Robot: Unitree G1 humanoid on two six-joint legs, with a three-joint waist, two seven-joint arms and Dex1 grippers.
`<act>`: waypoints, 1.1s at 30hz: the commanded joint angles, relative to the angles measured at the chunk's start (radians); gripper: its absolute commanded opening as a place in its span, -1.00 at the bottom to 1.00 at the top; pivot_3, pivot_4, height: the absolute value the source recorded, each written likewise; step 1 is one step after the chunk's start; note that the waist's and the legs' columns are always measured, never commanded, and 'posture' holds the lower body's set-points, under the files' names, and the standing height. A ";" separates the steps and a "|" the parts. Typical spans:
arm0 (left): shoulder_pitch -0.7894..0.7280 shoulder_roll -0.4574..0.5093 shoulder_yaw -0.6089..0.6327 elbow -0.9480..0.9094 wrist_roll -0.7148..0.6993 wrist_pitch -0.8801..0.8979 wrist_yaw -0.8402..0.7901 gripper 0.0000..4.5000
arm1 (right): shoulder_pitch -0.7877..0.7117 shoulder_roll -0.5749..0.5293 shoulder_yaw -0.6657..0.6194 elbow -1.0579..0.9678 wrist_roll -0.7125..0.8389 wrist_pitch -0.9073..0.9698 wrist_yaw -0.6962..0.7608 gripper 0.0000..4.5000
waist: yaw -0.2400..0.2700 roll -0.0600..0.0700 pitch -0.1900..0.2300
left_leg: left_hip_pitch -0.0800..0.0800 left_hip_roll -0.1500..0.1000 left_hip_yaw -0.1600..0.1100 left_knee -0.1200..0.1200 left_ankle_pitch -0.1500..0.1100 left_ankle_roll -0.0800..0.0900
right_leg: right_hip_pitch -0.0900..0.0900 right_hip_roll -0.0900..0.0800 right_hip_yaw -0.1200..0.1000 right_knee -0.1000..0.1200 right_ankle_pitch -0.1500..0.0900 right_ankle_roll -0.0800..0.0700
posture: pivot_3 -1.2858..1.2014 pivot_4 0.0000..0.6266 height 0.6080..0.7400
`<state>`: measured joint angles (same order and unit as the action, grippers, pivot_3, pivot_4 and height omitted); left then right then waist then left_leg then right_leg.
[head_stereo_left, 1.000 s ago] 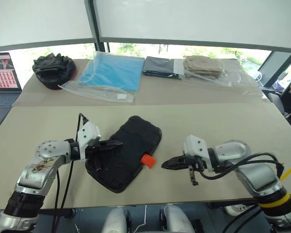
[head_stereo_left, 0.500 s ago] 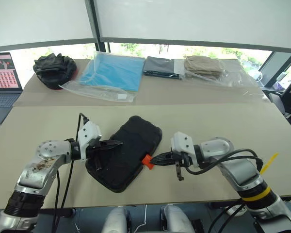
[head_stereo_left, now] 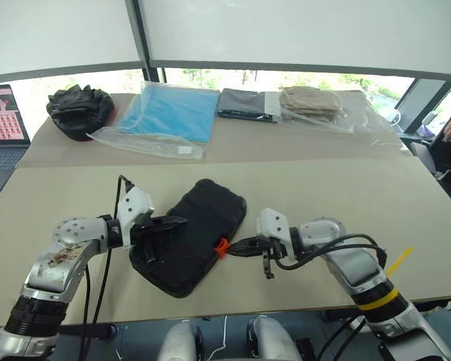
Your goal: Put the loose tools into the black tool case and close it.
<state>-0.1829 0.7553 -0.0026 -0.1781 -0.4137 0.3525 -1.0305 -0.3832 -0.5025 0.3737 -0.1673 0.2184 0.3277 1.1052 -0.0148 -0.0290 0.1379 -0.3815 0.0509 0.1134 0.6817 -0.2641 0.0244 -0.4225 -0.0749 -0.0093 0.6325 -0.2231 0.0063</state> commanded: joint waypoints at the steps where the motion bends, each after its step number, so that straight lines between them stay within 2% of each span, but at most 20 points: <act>1: 0.027 -0.005 -0.042 0.045 0.038 0.018 -0.002 -0.99 | -0.024 0.017 -0.013 -0.034 0.002 -0.025 -0.018 -1.00 | -0.002 0.000 0.000 | 0.000 0.000 0.000 0.000 0.000 0.000 | 0.000 0.000 0.000 0.000 0.000 0.000 | 0.03 -0.52 1.00; 6: 0.016 -0.002 -0.060 0.057 0.049 0.035 -0.002 -0.99 | -0.026 0.021 0.034 0.009 -0.038 -0.012 -0.008 -1.00 | -0.001 0.000 0.000 | 0.002 0.000 0.000 -0.001 0.000 0.000 | 0.001 0.000 0.000 0.000 0.000 -0.001 | 0.03 -0.52 1.00; 20: 0.014 0.005 -0.072 0.031 0.048 0.096 0.006 -0.99 | -0.079 0.100 0.013 0.059 -0.045 -0.030 -0.037 -1.00 | -0.003 0.000 0.000 | 0.002 0.001 0.000 -0.001 0.001 -0.001 | 0.000 0.001 0.001 0.001 0.000 -0.002 | 0.03 -0.52 1.00; 23: 0.036 0.003 -0.075 0.033 0.062 0.065 0.005 -0.99 | -0.075 0.109 0.008 0.058 -0.042 -0.037 -0.040 -1.00 | -0.005 0.000 0.000 | 0.002 0.001 0.000 -0.001 0.001 -0.001 | -0.001 0.001 0.001 0.001 0.000 -0.002 | 0.03 -0.52 1.00; 28: 0.093 -0.037 0.072 0.035 -0.018 -0.049 0.004 -0.99 | 0.009 0.033 -0.090 -0.050 0.059 0.045 -0.009 -1.00 | -0.005 0.001 0.000 | 0.001 0.001 0.000 -0.003 0.001 -0.001 | -0.002 0.001 0.001 0.001 0.000 -0.003 | 0.03 -0.52 1.00; 29: 0.113 -0.038 0.102 0.036 -0.019 -0.082 0.004 -0.77 | 0.029 0.015 -0.114 -0.065 0.072 0.050 -0.011 -0.74 | -0.004 0.001 0.000 | 0.000 0.001 0.000 -0.003 0.001 -0.001 | -0.002 0.000 0.001 0.000 0.000 -0.003 | 0.03 -0.52 1.00; 30: 0.155 -0.025 0.155 0.035 -0.023 -0.115 -0.004 -0.69 | 0.059 -0.016 -0.153 -0.085 0.088 0.047 -0.007 -0.66 | -0.004 0.001 0.000 | 0.000 0.001 0.000 -0.004 0.001 -0.001 | -0.002 -0.001 0.001 0.000 0.000 -0.003 | 0.03 -0.52 1.00; 33: 0.261 -0.005 0.280 0.038 -0.046 -0.164 -0.015 -0.17 | 0.125 -0.085 -0.237 -0.105 0.110 -0.002 0.007 -0.19 | -0.004 0.001 0.000 | -0.001 0.001 0.000 -0.005 -0.001 -0.001 | -0.003 -0.002 0.000 -0.002 -0.001 -0.002 | 0.03 -0.52 1.00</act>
<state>0.0235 0.7398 0.2163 -0.1735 -0.4529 0.2023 -1.0342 -0.2765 -0.5665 0.1949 -0.2376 0.2990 0.3673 1.1048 -0.0189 -0.0281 0.1378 -0.3829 0.0521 0.1139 0.6761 -0.2654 0.0240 -0.4256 -0.0770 -0.0087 0.6294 -0.2238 0.0044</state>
